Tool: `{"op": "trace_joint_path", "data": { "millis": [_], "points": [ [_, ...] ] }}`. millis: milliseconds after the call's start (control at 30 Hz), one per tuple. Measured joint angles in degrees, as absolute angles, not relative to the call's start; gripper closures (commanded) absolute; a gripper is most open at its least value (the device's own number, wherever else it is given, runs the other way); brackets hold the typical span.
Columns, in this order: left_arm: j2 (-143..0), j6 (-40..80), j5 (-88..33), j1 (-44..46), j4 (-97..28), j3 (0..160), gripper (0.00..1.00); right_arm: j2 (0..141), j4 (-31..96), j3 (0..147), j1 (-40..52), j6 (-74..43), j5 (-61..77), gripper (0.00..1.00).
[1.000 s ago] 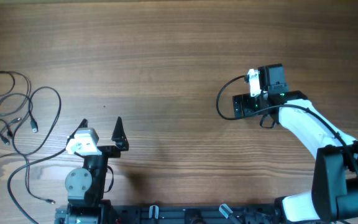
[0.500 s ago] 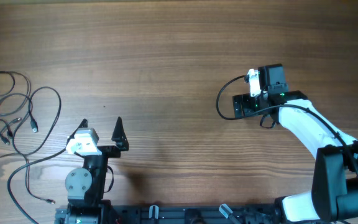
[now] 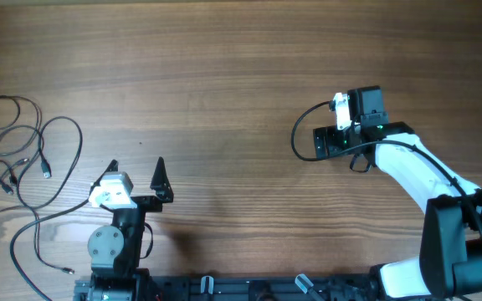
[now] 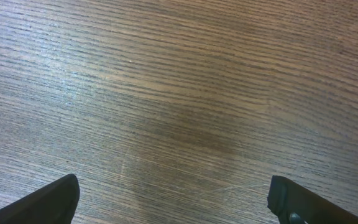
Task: Untangle cables
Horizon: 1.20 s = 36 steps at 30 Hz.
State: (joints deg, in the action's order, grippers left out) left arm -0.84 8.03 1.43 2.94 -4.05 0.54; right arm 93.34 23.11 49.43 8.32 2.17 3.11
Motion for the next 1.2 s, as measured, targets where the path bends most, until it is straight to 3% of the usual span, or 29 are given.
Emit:
{"op": "trace_joint_path", "data": {
  "millis": [300,533,667,900,1067,1200],
  "points": [
    [-0.8,8.0,1.4,2.9,-4.1,0.5,0.0,93.3,21.6,49.4,8.3,2.2,3.1,0.0],
    [-0.8,8.0,1.4,2.9,-4.1,0.5,0.0,89.4,9.1,49.1,8.3,2.0,3.2,0.0],
    [-0.8,8.0,1.4,2.9,-4.1,0.5,0.0,78.0,0.0,43.9,8.3,1.8,3.6,0.0],
    [-0.8,8.0,1.4,2.9,-4.1,0.5,0.0,54.7,-28.8,14.0,8.3,1.8,3.7,0.0],
    [-0.8,8.0,1.4,2.9,-4.1,0.5,0.0,38.9,-32.4,2.7,8.3,1.8,3.7,0.0],
    [-0.8,8.0,1.4,2.9,-4.1,0.5,0.0,30.1,-28.1,0.4,8.3,1.8,3.8,0.0]
  ]
}}
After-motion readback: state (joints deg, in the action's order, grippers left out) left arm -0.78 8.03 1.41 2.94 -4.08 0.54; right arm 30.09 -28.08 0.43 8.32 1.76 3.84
